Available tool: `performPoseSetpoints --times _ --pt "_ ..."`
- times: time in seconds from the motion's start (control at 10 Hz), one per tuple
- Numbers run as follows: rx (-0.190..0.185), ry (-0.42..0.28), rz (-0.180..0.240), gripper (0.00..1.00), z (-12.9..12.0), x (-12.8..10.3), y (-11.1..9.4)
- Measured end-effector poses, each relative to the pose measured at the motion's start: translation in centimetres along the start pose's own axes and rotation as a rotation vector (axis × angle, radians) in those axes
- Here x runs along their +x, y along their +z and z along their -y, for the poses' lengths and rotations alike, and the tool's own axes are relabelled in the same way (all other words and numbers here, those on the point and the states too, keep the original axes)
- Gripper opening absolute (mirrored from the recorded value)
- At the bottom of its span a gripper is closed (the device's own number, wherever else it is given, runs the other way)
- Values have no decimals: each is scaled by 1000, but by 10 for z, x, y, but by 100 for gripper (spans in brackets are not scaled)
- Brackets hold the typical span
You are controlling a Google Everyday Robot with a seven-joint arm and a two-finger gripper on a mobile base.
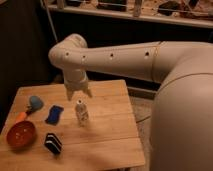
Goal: Place the ceramic cup over the eraser
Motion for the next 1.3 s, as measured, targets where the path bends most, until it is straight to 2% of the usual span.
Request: performPoseSetpoints --times 0.2,0.4,0.7,0.9,1.0,1.3 --pt "9 -66 38 65 -22 -28 -21" --pt "1 -150 56 65 -60 -65 -21" --pt "-16 -239 71 65 -113 -128 -4" --pt "-43 -285 78 65 -141 -155 4" --pt "-60 -311 76 65 -158 -166 9" --pt "-113 -374 65 65 -200 -176 27"
